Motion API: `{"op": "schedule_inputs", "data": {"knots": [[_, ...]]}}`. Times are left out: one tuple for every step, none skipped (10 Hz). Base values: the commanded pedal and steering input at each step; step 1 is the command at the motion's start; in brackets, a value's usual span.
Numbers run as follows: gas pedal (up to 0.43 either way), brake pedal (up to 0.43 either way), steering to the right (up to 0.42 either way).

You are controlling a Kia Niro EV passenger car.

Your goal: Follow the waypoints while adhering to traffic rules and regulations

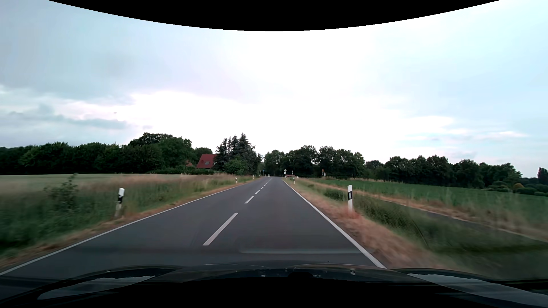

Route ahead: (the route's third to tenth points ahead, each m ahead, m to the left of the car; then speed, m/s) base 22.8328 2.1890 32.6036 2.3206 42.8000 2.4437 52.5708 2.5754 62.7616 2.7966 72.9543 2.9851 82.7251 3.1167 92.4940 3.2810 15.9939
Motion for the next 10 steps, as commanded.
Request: {"op": "schedule_inputs", "data": {"knots": [[0.130, 0.000, -0.014], [0.130, 0.000, -0.014], [0.130, 0.000, -0.014], [0.130, 0.000, -0.013], [0.118, 0.000, -0.012], [0.118, 0.000, -0.010], [0.110, 0.000, -0.009], [0.110, 0.000, -0.009], [0.110, 0.000, -0.005], [0.110, 0.000, -0.001]]}}
